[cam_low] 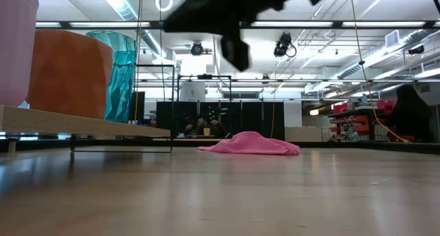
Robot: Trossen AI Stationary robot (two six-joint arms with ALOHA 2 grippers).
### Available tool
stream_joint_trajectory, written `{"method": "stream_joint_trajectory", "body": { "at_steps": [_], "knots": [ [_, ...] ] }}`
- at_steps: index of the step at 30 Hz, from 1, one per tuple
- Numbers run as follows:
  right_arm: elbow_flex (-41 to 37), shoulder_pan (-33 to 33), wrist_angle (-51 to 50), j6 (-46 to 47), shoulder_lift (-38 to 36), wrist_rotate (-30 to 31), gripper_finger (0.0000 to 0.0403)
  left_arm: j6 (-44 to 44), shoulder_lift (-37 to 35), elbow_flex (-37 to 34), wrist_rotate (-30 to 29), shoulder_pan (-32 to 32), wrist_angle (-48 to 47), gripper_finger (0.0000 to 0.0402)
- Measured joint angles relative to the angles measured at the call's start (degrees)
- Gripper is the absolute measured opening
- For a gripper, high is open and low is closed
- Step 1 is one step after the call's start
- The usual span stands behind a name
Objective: Stack small to large cups/mugs on shelf
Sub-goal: Put the purple cup on the shelf
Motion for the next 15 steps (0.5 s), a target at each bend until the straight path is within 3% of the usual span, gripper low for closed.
{"method": "stream_joint_trajectory", "body": {
  "at_steps": [6, 15],
  "knots": [
    [10.1, 0.5, -1.1, -5.2, 7.6, -4.7, 0.0002, 1.9, -0.8, 0.0, 0.1, 1.8, 0.0, 0.0072],
    [13.8, 1.2, -2.0, -7.8, 12.8, -5.4, 0.0000, 1.4, -0.7, 0.0, 0.2, 3.1, 0.0, 0.0075]
  ]
}}
